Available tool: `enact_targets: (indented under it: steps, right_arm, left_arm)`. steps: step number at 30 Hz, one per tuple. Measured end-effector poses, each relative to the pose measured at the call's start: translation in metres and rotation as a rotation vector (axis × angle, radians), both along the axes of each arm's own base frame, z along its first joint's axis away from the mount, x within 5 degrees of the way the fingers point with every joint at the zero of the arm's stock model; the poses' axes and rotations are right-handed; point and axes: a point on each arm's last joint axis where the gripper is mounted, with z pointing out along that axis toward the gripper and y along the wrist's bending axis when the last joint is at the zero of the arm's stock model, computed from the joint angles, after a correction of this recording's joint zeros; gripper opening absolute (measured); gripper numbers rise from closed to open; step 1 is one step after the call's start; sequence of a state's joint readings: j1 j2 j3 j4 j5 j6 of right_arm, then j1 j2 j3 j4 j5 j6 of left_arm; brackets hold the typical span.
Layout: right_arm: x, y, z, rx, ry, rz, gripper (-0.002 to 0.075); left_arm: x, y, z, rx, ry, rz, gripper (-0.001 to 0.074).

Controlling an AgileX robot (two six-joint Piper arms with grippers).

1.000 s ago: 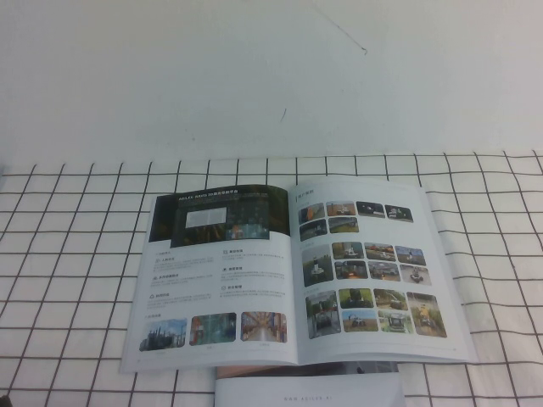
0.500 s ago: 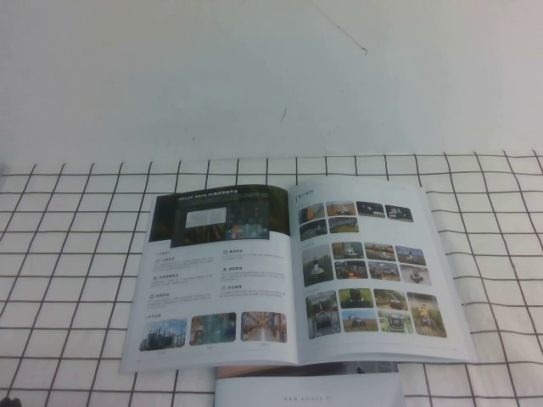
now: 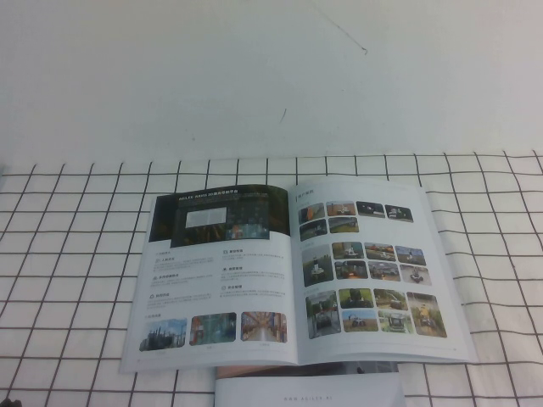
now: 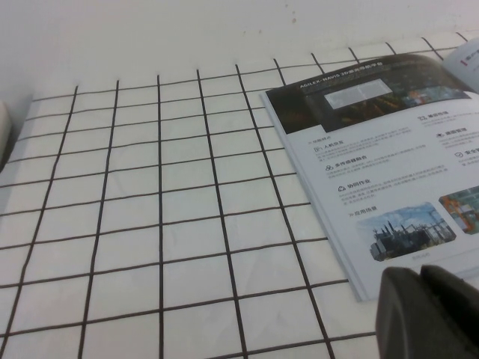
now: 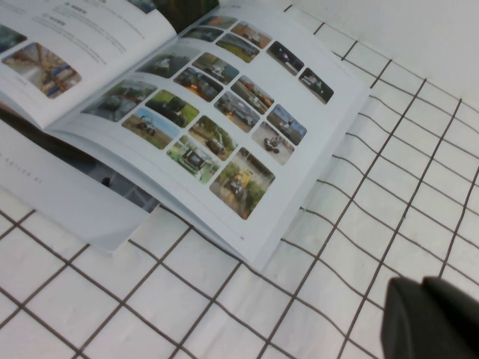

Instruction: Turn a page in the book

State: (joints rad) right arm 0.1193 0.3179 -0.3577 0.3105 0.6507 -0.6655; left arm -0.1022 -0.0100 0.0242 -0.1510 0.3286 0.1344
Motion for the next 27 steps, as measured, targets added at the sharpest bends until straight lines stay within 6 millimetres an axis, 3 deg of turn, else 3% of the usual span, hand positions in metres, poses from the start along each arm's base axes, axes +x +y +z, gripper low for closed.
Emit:
enact_targets:
  steps: [10, 16, 19, 27]
  right_arm:
    - [-0.006, 0.002, -0.002, 0.015, -0.029, 0.037, -0.0001]
    - [-0.014, -0.004, -0.019, -0.015, -0.223, 0.011, -0.0001]
    - [-0.018, -0.008, -0.030, 0.022, -0.342, -0.047, -0.0001]
    - [-0.013, -0.027, -0.046, 0.085, -0.366, -0.400, -0.0001]
  left_arm:
    - [0.000, 0.000, 0.000, 0.002, 0.003, -0.001, -0.0002]
    - [0.000, 0.000, 0.000, 0.004, 0.003, -0.001, -0.0002]
    - [0.000, 0.000, 0.000, 0.004, 0.003, -0.001, -0.0002]
    - [0.000, 0.000, 0.000, 0.004, 0.004, -0.001, -0.0002]
